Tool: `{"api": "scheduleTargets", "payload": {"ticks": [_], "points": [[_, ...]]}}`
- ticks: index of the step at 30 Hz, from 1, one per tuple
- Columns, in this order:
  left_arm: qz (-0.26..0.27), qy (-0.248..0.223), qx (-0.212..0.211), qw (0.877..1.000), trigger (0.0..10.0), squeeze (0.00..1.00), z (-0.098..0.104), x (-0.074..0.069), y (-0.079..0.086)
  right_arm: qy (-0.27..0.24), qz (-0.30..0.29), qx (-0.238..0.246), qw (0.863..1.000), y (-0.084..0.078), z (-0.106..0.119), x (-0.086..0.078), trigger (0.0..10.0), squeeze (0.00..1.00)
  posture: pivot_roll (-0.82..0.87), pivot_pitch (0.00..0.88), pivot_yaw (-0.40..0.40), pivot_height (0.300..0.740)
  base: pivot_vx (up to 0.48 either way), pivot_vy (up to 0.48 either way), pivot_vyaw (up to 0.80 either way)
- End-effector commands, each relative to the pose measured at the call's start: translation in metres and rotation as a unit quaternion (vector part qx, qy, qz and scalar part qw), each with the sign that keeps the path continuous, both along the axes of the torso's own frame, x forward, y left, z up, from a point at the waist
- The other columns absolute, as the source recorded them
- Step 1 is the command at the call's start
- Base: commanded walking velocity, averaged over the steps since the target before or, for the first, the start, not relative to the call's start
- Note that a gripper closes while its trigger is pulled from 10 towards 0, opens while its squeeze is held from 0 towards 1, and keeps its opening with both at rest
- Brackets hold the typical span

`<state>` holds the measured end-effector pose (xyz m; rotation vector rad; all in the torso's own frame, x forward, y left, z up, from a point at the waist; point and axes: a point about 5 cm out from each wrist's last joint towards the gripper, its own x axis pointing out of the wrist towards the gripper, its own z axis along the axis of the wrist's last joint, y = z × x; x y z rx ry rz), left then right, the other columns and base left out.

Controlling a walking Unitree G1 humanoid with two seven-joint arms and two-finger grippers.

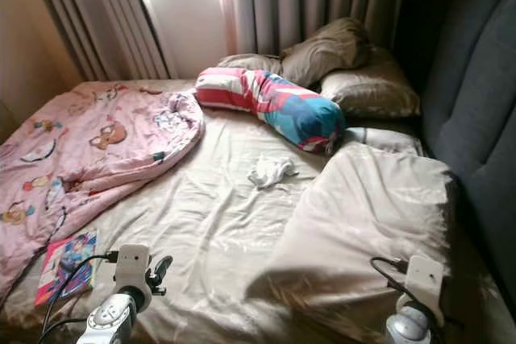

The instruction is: Clean up the room

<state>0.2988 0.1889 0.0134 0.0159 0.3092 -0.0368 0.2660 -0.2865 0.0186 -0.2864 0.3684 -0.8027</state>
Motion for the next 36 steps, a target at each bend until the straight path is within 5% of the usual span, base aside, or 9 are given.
{"api": "scheduleTargets", "payload": {"ticks": [1, 10, 20, 21, 29, 30, 31, 32, 36], "points": [[0.006, 0.002, 0.0, 1.0, 10.0, 0.0, 0.002, 0.001, 0.004, -0.081, -0.014, -0.065, 0.995, -0.013, 0.037, 0.018, 0.0, 0.0, -0.08, 0.0, 0.066, 0.646, 0.0, 0.0, 0.0], [0.004, 0.004, 0.001, 1.0, 10.0, 0.0, 0.001, 0.001, 0.005, -0.133, -0.185, -0.159, 0.961, -0.064, 0.066, -0.016, 0.0, 0.0, -0.09, 0.006, 0.068, 0.646, 0.0, 0.0, 0.0], [0.0, 0.011, 0.001, 1.0, 10.0, 0.0, -0.001, 0.0, 0.004, -0.09, -0.249, -0.109, 0.958, -0.088, 0.046, -0.048, 0.0, 0.0, -0.1, 0.023, 0.076, 0.646, 0.0, 0.0, 0.0], [0.0, 0.012, 0.001, 1.0, 10.0, 0.0, -0.001, 0.0, 0.004, -0.085, -0.268, -0.092, 0.955, -0.091, 0.043, -0.052, 10.0, 0.0, -0.1, 0.028, 0.08, 0.646, 0.0, 0.0, 0.0], [0.0, 0.02, 0.001, 1.0, 10.0, 0.0, -0.002, -0.001, 0.005, -0.088, -0.258, -0.097, 0.957, -0.091, 0.044, -0.052, 10.0, 0.0, -0.1, 0.034, 0.082, 0.646, 0.0, 0.0, 0.0], [0.0, 0.021, 0.0, 1.0, 10.0, 0.0, -0.003, -0.001, 0.006, -0.089, -0.255, -0.095, 0.958, -0.091, 0.043, -0.052, 10.0, 0.14, -0.09, 0.037, 0.081, 0.646, 0.0, 0.0, 0.0], [0.0, 0.022, 0.0, 1.0, 10.0, 0.0, -0.003, -0.002, 0.006, -0.09, -0.253, -0.094, 0.959, -0.091, 0.043, -0.052, 10.0, 0.14, -0.09, 0.037, 0.081, 0.646, 0.0, 0.0, 0.0], [0.0, 0.023, -0.001, 1.0, 10.0, 0.0, -0.004, -0.002, 0.006, -0.091, -0.251, -0.092, 0.959, -0.09, 0.043, -0.052, 10.0, 1.0, -0.09, 0.037, 0.08, 0.646, 0.0, 0.0, 0.0], [0.0, 0.027, -0.003, 1.0, 10.0, 0.0, -0.005, -0.003, 0.006, -0.079, -0.233, -0.084, 0.966, -0.09, 0.039, -0.051, 10.0, 1.0, -0.09, 0.042, 0.08, 0.646, 0.0, 0.0, 0.0]]}}
